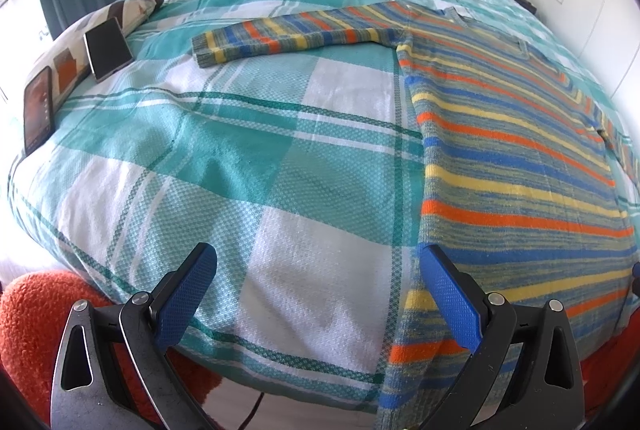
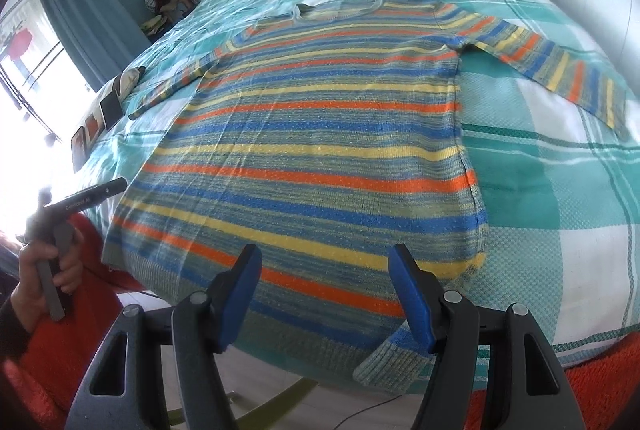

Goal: Fold small clothes
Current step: 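Move the right gripper over to the striped sleeve cuff, then grasp the sleeve cuff with the right gripper and fold it across the body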

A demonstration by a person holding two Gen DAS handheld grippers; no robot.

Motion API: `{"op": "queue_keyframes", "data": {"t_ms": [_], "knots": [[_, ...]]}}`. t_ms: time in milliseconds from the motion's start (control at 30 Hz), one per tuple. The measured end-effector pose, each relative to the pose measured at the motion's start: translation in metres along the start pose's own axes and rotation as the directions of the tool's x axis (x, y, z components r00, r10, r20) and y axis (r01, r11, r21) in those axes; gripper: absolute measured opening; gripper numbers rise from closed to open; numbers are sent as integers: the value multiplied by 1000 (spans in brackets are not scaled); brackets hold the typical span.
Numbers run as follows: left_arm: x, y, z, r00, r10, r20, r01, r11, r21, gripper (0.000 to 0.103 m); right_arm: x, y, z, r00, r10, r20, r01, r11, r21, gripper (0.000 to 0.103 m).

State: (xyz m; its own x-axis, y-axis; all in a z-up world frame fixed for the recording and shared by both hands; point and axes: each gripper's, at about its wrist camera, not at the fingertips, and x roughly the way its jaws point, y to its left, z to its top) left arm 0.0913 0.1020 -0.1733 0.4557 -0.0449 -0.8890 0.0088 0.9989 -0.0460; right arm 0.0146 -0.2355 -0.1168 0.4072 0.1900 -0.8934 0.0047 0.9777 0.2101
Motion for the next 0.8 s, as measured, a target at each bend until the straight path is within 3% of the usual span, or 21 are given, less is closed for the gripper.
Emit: {"op": "queue_keyframes", "data": {"t_ms": [100, 233, 333, 400, 500, 533, 600, 633, 700, 800], "knots": [[0, 2, 0, 1000, 0, -1, 0, 1000, -7, 102, -5, -4, 2, 1000, 9, 17, -9, 1000, 23, 65], [0, 4, 1, 1000, 0, -2, 0, 1000, -15, 102, -20, -39, 20, 997, 34, 70, -44, 988, 148, 65], [-1, 7, 1, 1000, -2, 3, 2, 1000, -25, 102, -50, -92, 51, 987, -55, 151, 16, 969, 245, 65], [-1, 9, 1, 1000, -5, 0, 5, 999, -35, 102, -82, -141, 77, 960, -153, 233, 69, 941, 330, 65], [2, 8, 1, 1000, -5, -8, 4, 999, -40, 102, -116, -222, 104, 920, -273, 280, 104, 861, 498, 66], [2, 7, 1, 1000, -3, -10, 2, 999, -38, 102, -119, -243, 109, 917, -291, 273, 103, 833, 543, 66], [3, 5, 1, 1000, 2, -12, -3, 999, -32, 102, -115, -282, 114, 923, -301, 239, 92, 777, 622, 66], [4, 3, 1, 1000, 6, -13, -6, 1000, -25, 102, -106, -297, 114, 938, -265, 225, 59, 758, 649, 66], [5, 1, 0, 1000, 16, -15, -16, 1000, -11, 102, -85, -315, 112, 964, -189, 186, 11, 728, 685, 64], [7, -1, -1, 999, 27, -21, -27, 1000, 1, 102, -57, -328, 104, 979, -150, 140, 2, 687, 726, 61]]}}
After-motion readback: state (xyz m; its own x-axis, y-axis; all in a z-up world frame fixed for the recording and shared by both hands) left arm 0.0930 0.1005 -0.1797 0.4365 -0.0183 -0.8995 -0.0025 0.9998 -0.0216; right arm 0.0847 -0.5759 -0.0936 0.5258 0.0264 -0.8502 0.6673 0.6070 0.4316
